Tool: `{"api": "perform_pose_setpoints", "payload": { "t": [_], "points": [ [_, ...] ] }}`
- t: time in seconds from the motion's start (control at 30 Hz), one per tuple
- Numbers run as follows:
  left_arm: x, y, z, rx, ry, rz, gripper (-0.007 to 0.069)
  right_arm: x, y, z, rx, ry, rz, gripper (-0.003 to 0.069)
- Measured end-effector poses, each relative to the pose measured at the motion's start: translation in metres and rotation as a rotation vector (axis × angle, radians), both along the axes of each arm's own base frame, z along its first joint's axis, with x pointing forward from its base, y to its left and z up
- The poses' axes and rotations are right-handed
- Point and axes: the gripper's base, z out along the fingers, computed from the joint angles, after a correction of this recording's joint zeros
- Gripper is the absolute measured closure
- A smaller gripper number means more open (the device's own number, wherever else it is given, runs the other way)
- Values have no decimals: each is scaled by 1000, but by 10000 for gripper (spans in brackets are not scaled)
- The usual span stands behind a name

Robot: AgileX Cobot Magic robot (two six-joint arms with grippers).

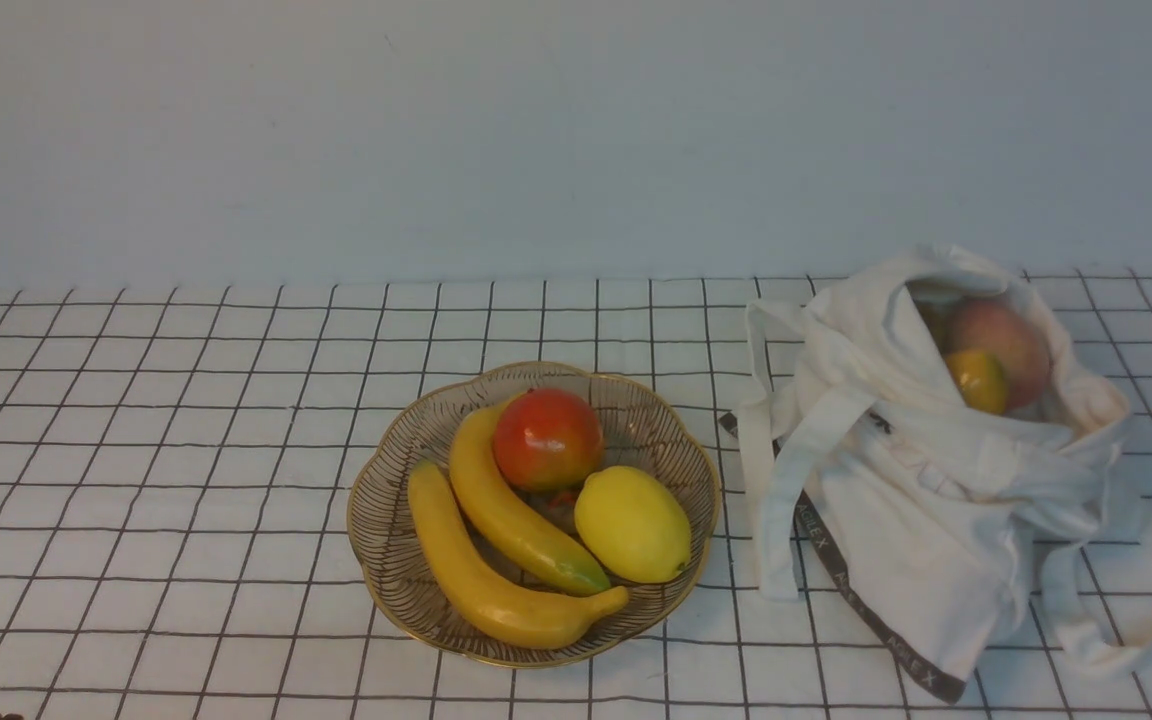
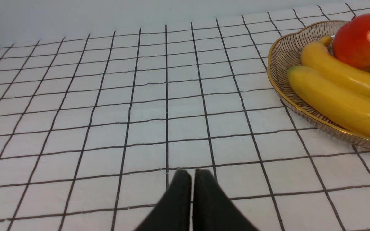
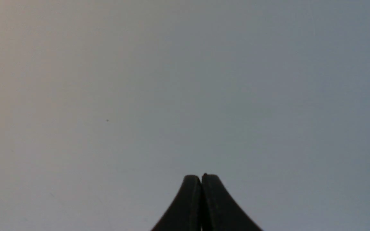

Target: Take the fruit out of the bag on the white checkered tablecloth and place them on the plate.

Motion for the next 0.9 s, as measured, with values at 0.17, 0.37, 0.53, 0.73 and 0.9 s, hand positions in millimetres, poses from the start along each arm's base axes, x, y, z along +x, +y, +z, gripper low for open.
{"api": "perform_pose_setpoints", "payload": {
  "t": [0.17,0.37,0.53,0.73,0.9],
  "points": [
    [0,0,0,0,0,0,632,-9,4,-44,-20,-111,84,673],
    [0,0,0,0,0,0,632,3,21,-98,-1,-45,189,673],
    [0,0,0,0,0,0,632,15,32,-124,13,52,229,673],
    [0,0,0,0,0,0,632,18,48,-134,130,45,370,673],
    [0,0,0,0,0,0,632,22,61,-145,93,-86,458,673]
  ]
}}
